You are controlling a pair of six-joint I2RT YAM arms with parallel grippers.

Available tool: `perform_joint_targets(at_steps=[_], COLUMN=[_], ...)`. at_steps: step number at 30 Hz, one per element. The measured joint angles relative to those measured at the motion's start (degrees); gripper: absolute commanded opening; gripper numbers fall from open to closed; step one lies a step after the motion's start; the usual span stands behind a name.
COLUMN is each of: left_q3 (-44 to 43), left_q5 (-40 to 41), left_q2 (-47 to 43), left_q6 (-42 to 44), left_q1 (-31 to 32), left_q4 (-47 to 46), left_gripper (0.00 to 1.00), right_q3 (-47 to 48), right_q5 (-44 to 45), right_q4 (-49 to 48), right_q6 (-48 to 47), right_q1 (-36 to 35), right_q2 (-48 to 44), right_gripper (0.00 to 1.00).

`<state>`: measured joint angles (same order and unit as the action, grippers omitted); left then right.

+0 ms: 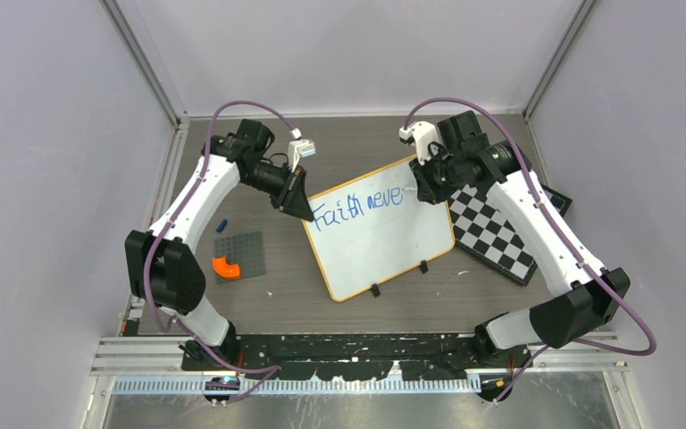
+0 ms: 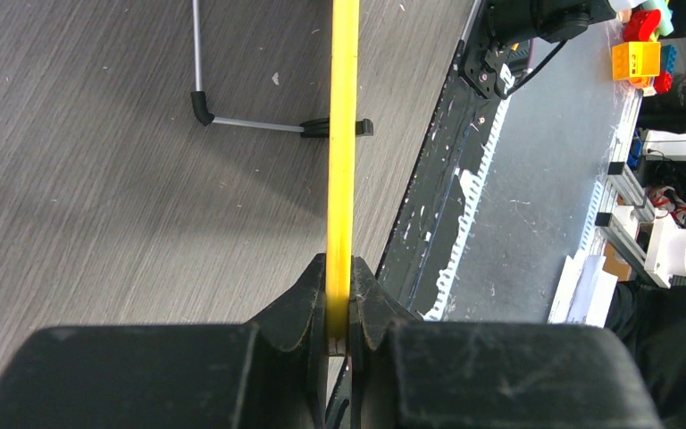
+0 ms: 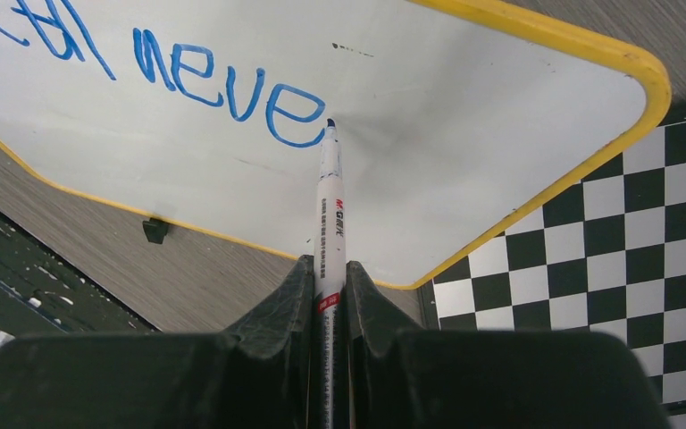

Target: Write a sentence on the whiteboard

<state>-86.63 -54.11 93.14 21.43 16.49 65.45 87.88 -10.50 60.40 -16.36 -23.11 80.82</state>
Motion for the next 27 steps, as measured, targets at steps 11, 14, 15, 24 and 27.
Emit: perform_joint_targets(at_steps=[11, 14, 15, 24, 27], left_q3=[0.0, 0.0, 0.0, 0.0, 0.0], left_q5=[0.0, 0.0, 0.0, 0.0, 0.0], left_q2=[0.0, 0.0, 0.0, 0.0, 0.0], left_q6=[0.0, 0.0, 0.0, -0.4, -0.5], left_q1=[0.0, 0.0, 0.0, 0.0, 0.0], left_q4=[0.0, 0.0, 0.0, 0.0, 0.0], left_gripper=[0.00, 0.00, 0.00, 0.00, 0.00], right_q3=[0.0, 0.0, 0.0, -3.0, -4.4], right_q5=[1.3, 1.6, 1.7, 2.1, 2.1], right_q4=[-0.8, -0.9, -0.9, -1.2, -1.1], right_q6=[-0.3, -0.5, -0.6, -1.1, -1.1], right_q1=[0.0, 0.0, 0.0, 0.5, 0.6], right_q2=[0.2, 0.2, 0.2, 0.2, -0.3], right_gripper=[0.00, 0.00, 0.00, 0.00, 0.00])
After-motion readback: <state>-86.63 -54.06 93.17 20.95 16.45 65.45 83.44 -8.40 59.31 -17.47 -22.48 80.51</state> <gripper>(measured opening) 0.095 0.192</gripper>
